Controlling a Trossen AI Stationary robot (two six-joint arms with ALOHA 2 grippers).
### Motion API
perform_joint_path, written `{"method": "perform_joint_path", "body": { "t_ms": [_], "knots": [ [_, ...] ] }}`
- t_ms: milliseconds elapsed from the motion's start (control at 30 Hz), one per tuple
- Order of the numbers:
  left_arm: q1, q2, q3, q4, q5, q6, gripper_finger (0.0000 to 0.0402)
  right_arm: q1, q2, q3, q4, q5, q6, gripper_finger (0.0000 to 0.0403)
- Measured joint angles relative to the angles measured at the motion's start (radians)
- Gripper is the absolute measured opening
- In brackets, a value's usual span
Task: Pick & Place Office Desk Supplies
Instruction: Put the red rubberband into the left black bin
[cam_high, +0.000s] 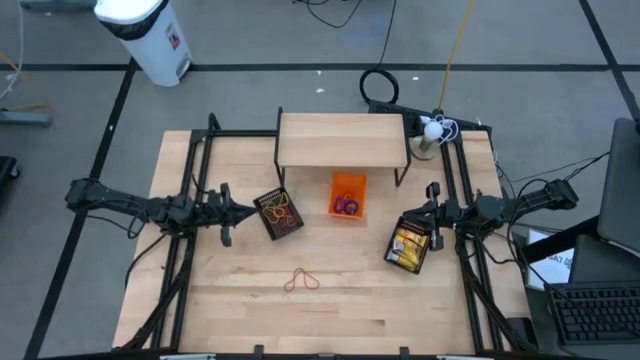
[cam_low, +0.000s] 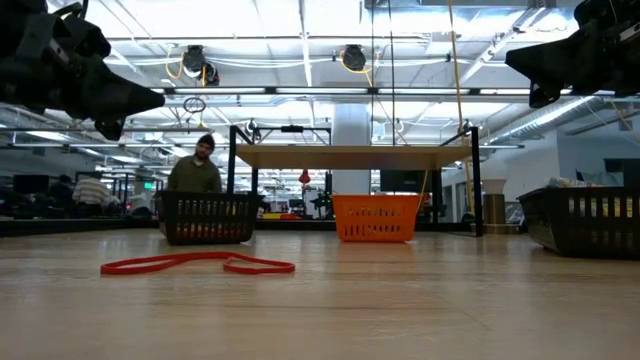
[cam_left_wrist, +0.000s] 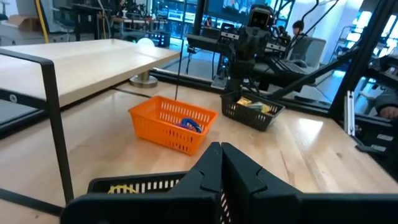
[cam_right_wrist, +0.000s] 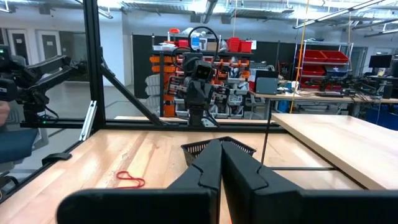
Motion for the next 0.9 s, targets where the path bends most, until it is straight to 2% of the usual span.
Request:
{"method": "perform_joint_path", "body": {
  "t_ms": [400, 533, 800, 900],
  "knots": [
    [0.0, 0.0, 0.0, 0.0, 0.016, 0.038, 0.0025, 0.0, 0.0, 0.0, -0.001, 0.0, -0.022, 0.0004],
    [-0.001, 0.001, 0.0, 0.033, 0.02, -0.068, 0.0026, 0.0, 0.0, 0.0, -0.004, 0.0, -0.022, 0.0004],
    [-0.001, 0.001, 0.006, 0.028, 0.071, -0.078, 0.0026, 0.0, 0.0, 0.0, -0.004, 0.0, -0.022, 0.0004],
    [-0.022, 0.028, 0.022, 0.027, 0.076, -0.078, 0.0011, 0.0, 0.0, 0.0, -0.004, 0.001, -0.022, 0.0004]
  ]
}}
